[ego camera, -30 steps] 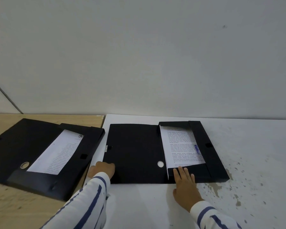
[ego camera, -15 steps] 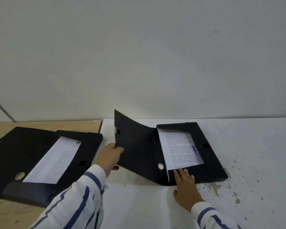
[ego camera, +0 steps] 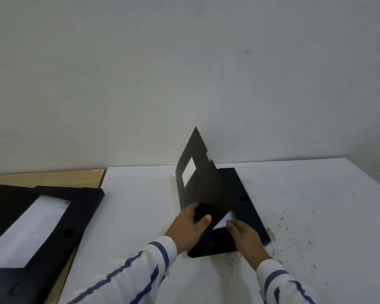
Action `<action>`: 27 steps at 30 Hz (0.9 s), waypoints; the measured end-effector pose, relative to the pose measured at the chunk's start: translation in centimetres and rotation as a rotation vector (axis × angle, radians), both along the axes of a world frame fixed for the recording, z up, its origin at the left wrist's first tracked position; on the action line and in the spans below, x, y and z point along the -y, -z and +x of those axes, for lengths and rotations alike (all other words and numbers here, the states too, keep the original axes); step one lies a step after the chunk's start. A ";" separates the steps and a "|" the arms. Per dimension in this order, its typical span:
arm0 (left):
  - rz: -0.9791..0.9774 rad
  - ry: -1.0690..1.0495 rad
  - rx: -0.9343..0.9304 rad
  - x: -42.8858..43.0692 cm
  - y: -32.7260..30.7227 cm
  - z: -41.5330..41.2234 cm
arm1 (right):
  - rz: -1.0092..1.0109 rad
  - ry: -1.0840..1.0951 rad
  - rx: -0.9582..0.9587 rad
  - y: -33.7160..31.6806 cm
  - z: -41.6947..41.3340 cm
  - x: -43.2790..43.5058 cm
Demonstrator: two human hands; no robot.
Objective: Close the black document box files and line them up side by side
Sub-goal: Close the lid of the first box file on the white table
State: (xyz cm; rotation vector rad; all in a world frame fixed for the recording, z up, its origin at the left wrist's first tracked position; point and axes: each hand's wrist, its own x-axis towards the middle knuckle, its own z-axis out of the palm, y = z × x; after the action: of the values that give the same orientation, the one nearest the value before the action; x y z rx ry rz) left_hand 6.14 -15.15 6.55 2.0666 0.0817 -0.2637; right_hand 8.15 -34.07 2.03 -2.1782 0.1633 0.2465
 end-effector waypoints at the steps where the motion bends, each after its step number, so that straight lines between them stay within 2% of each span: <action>1: 0.045 0.004 -0.015 0.6 0.5 0.4 | 0.074 0.037 -0.022 -0.4 0.8 1.2; 7: 0.232 -0.029 -0.076 3.6 3.7 2.9 | 0.484 0.188 -0.246 -2.9 5.1 6.5; 12: 0.393 -0.116 -0.119 5.3 5.6 4.9 | 0.569 0.122 -0.343 -2.2 7.6 9.4; 15: 0.421 -0.164 -0.142 5.6 6.4 5.6 | 0.430 0.043 -0.293 -1.8 8.5 9.8; 19: 0.448 -0.177 -0.178 5.5 7.2 5.8 | 0.077 -0.117 -0.157 -0.5 8.5 9.1; 23: 0.478 -0.176 -0.176 5.5 7.6 5.2 | -0.291 -0.072 -0.032 1.5 7.4 8.2; 27: 0.326 -0.303 -0.228 5.4 8.0 4.5 | -0.266 -0.069 -0.067 3.3 6.0 7.9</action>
State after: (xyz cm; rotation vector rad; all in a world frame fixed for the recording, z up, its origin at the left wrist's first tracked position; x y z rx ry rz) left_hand 10.60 -20.59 -1.47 2.3002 0.6061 -0.3126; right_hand 14.15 -41.97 -1.30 -2.4440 0.1668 0.3545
